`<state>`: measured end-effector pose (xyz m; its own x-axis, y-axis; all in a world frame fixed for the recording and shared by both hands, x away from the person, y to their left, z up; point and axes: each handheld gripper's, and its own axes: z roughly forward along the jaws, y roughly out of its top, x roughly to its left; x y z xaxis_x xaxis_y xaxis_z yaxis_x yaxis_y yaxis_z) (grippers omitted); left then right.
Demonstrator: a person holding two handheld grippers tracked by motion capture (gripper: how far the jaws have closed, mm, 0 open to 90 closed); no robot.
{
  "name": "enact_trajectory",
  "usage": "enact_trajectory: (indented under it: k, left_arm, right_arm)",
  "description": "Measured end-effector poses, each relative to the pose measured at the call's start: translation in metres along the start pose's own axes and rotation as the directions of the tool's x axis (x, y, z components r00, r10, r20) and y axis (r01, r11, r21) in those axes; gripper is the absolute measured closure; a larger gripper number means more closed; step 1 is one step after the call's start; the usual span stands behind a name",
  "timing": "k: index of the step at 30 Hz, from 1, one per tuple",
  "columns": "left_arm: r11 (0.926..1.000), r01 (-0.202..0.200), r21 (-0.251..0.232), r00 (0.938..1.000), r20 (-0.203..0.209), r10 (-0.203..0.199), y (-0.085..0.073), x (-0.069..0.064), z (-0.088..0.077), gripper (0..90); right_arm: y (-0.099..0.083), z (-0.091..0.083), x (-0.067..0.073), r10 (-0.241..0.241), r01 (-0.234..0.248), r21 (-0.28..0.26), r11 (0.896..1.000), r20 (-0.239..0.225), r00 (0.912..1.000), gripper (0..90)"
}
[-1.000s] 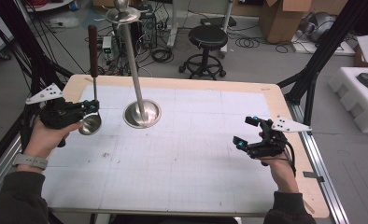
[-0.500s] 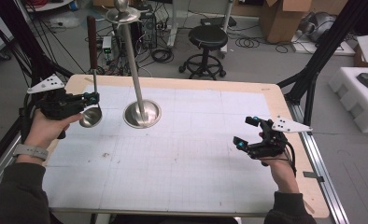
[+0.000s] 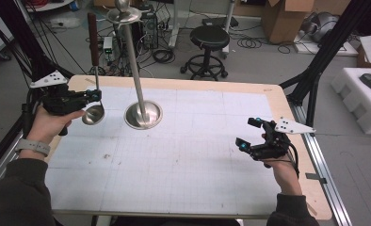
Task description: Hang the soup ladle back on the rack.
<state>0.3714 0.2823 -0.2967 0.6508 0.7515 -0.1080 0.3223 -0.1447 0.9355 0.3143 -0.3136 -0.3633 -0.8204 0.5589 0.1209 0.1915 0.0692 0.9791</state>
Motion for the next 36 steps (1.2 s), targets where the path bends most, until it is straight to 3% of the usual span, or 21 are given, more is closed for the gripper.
enact_trajectory:
  k: [18, 36]
  left_arm:
    - [0.9995, 0.022, 0.024, 0.9998, 0.002, -0.022, 0.006, 0.006, 0.008, 84.4]
    - [0.9993, 0.005, 0.037, 0.9995, 0.032, -0.007, 0.012, 0.001, 0.013, 84.4]
  right_arm:
    - [0.0, -0.002, 0.001, -0.001, 0.001, 0.005, 1.0, 0.0, 1.0, 0.0]
    - [0.0, -0.003, 0.001, -0.001, 0.001, 0.002, 1.0, 0.004, 1.0, 0.0]
